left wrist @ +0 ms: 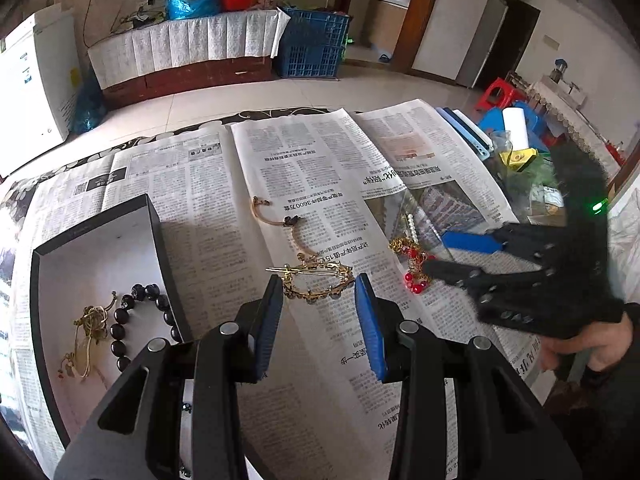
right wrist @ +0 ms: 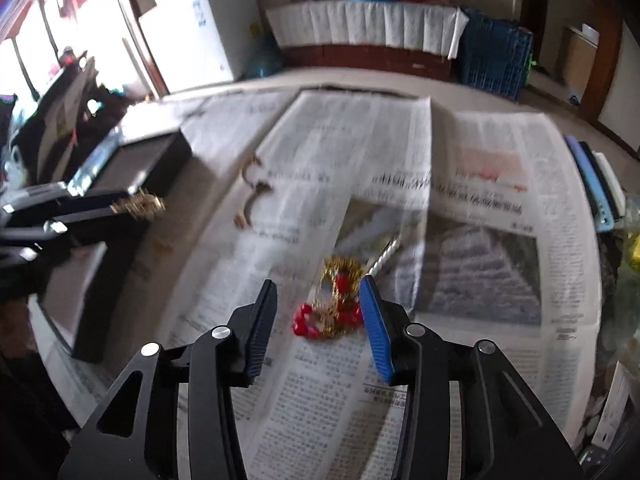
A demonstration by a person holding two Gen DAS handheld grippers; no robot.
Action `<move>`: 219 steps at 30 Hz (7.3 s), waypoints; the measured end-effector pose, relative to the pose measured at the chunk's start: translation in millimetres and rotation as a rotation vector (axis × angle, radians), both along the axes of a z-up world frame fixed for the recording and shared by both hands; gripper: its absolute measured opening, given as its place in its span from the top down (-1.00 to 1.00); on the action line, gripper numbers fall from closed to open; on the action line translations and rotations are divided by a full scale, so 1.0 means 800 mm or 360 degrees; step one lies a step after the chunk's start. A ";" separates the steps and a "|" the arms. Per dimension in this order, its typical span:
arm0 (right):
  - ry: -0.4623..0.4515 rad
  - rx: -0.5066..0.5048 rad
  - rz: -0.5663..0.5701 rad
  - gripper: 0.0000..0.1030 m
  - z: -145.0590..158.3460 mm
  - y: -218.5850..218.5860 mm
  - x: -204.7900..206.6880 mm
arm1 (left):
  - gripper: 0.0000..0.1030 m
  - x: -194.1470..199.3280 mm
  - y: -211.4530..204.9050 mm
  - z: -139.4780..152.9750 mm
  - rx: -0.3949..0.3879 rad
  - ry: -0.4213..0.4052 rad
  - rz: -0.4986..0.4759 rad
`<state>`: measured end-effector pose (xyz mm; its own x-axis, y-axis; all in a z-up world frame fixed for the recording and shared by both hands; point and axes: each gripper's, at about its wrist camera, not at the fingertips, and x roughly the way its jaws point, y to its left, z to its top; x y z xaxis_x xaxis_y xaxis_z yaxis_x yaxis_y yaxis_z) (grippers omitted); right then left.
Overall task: Organize jewelry
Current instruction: 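Grasp the red-bead hairpin with the right tool while the left tool approaches the gold ring brooch, then lift the red-bead hairpin with the right tool while the left tool grasps the gold ring brooch, then carry the brooch and hairpin over the white box and open both tools, then move both tools back over the newspaper toward the pearl hairpin and gold chain, then grasp the pearl hairpin with the right tool while the left tool grasps the gold chain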
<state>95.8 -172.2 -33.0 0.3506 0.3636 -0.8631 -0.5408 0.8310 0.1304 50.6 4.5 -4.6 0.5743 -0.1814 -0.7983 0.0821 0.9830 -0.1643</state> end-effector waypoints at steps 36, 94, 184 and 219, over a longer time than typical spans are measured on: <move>-0.0393 0.0327 0.0047 0.99 0.131 0.032 -0.028 | 0.28 -0.021 0.046 0.023 0.0009 -0.0071 0.0076; -0.0029 0.0124 0.0957 0.95 0.069 0.238 -0.171 | 0.25 -0.162 0.171 -0.051 0.0202 0.0304 0.0055; -0.0050 -0.0028 -0.0157 -0.14 -0.019 -0.010 0.031 | 0.97 0.063 -0.018 -0.082 0.0123 0.0300 -0.0032; -0.0160 0.0033 -0.0118 0.84 0.021 0.005 0.028 | 0.51 0.026 -0.020 -0.068 0.0204 0.0243 -0.0207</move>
<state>118.6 -168.2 -16.5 0.4616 0.3509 -0.8147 -0.4890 0.8669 0.0963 71.6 -11.5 -59.3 0.4237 -0.1378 -0.8953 0.1934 0.9793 -0.0592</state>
